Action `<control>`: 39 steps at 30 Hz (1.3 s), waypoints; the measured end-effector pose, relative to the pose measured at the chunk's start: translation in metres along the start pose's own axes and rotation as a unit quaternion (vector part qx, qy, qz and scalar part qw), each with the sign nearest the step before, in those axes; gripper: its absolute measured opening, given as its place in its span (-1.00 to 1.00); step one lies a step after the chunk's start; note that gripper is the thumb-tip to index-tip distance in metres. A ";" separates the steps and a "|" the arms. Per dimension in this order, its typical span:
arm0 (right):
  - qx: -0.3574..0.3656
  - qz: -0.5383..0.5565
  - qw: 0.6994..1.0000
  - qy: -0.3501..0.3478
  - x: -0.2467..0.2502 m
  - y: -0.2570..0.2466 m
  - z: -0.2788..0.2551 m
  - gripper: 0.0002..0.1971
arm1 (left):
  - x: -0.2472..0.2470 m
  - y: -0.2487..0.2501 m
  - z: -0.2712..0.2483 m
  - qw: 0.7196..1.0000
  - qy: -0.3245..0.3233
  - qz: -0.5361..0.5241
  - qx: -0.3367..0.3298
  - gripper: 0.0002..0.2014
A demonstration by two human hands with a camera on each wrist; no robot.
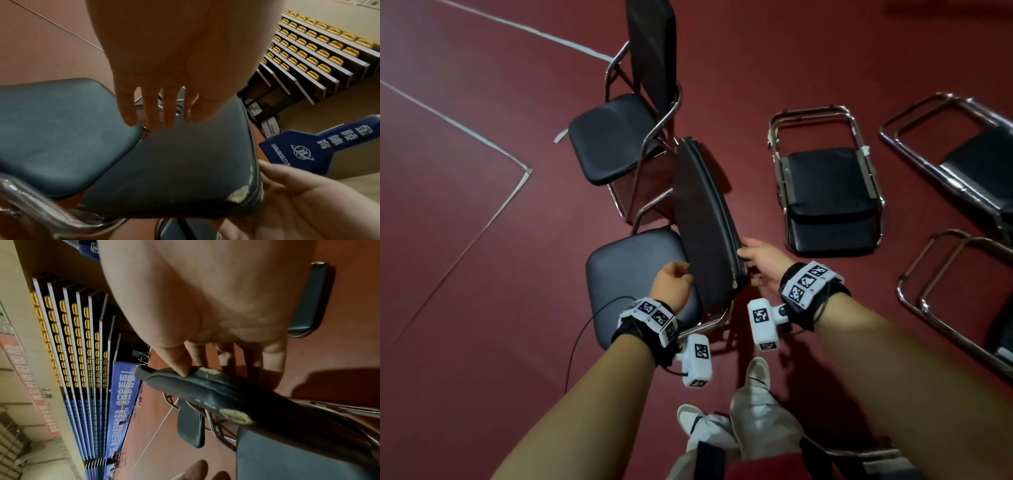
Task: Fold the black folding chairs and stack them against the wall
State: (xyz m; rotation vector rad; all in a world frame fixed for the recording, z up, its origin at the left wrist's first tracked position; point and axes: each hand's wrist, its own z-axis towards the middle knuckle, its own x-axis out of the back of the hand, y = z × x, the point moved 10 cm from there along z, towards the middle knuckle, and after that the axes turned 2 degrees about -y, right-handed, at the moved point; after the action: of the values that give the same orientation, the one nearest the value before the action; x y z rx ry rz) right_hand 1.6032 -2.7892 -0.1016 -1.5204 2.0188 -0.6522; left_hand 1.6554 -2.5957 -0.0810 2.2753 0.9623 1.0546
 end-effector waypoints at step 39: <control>-0.085 0.087 0.986 0.117 -0.257 0.131 0.010 -0.80 | 0.245 -0.309 0.037 0.965 0.077 -0.159 0.193 -0.52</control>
State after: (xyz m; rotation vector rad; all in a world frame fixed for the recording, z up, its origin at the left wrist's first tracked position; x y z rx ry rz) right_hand 1.5753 -2.5085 -0.1637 -1.3930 2.4078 -0.6251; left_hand 1.6738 -2.2139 -0.1849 2.2425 1.6601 0.9791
